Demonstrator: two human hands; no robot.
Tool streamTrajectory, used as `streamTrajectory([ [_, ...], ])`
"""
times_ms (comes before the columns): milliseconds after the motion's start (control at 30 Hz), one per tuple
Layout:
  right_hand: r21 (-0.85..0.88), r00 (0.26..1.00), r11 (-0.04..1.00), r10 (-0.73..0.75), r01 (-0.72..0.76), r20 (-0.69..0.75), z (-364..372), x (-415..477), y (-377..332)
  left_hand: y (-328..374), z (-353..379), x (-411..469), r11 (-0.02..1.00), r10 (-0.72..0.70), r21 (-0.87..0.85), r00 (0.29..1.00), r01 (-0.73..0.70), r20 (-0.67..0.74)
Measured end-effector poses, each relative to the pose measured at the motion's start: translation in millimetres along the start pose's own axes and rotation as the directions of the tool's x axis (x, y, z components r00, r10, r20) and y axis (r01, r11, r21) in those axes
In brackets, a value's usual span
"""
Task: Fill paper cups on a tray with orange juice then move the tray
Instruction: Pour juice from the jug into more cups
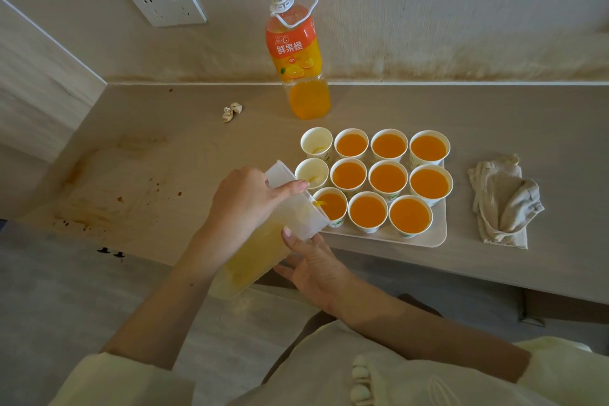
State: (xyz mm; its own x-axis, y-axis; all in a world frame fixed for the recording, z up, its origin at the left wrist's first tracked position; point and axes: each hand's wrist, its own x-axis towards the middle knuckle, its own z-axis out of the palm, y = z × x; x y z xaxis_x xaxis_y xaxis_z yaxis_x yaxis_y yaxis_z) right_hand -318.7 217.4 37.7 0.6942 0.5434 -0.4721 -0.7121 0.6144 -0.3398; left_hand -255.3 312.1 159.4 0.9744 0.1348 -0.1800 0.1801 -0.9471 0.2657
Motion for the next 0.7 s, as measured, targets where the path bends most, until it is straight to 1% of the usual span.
streamTrajectory([
  [700,0.006,1.000,1.000,-0.001,0.000,0.026,-0.3,0.7,-2.4,0.5,1.3,2.5,1.000,-0.024,0.002,1.000,0.024,0.001],
])
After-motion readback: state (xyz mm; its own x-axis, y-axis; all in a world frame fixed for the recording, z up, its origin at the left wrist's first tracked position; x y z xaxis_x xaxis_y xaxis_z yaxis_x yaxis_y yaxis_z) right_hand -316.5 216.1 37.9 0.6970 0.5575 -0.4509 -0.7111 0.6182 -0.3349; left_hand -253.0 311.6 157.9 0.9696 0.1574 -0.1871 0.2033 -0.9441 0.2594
